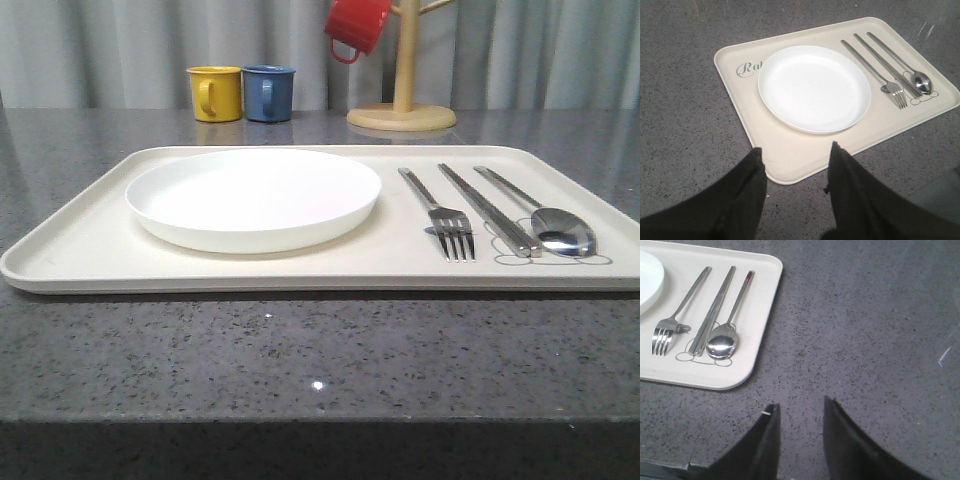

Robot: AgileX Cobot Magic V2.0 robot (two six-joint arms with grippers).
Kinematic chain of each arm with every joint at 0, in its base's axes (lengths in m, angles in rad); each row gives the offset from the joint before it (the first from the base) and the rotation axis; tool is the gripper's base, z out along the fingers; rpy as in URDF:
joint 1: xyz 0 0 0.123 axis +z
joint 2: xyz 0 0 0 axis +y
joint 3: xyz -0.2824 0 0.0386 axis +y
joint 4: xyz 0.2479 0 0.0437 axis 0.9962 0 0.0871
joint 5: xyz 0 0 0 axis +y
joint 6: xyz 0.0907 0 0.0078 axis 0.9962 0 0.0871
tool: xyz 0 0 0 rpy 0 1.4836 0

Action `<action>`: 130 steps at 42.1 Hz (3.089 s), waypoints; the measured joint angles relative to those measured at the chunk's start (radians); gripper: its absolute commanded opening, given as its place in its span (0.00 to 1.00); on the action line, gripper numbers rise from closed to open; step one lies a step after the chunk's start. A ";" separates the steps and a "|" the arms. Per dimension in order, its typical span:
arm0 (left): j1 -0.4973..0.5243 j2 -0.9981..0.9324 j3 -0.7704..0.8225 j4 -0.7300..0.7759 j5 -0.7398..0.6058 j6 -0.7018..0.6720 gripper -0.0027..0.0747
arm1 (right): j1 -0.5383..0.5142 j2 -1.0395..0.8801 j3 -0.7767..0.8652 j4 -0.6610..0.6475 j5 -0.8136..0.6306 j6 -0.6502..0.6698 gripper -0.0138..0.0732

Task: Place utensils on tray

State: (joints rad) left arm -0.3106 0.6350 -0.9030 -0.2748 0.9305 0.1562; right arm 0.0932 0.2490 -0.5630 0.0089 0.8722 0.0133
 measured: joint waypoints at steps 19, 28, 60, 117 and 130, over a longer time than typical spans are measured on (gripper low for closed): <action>0.000 0.000 0.000 0.000 0.000 0.000 0.42 | 0.000 0.000 0.000 0.014 0.000 0.000 0.08; 0.000 0.000 0.017 0.111 -0.021 0.000 0.21 | 0.000 0.000 0.000 0.014 0.000 0.000 0.08; 0.003 -0.024 0.072 0.223 -0.077 0.001 0.01 | 0.000 -0.002 0.000 0.014 0.000 -0.007 0.08; 0.314 -0.639 0.905 0.167 -0.816 0.001 0.01 | 0.000 -0.002 0.000 0.014 0.000 -0.007 0.08; 0.314 -0.639 0.905 0.156 -0.837 -0.008 0.01 | 0.000 -0.002 0.000 0.014 0.000 -0.005 0.08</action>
State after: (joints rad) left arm 0.0036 -0.0042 0.0020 -0.1187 0.0930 0.1478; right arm 0.0932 0.2469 -0.5630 0.0230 0.8722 0.0083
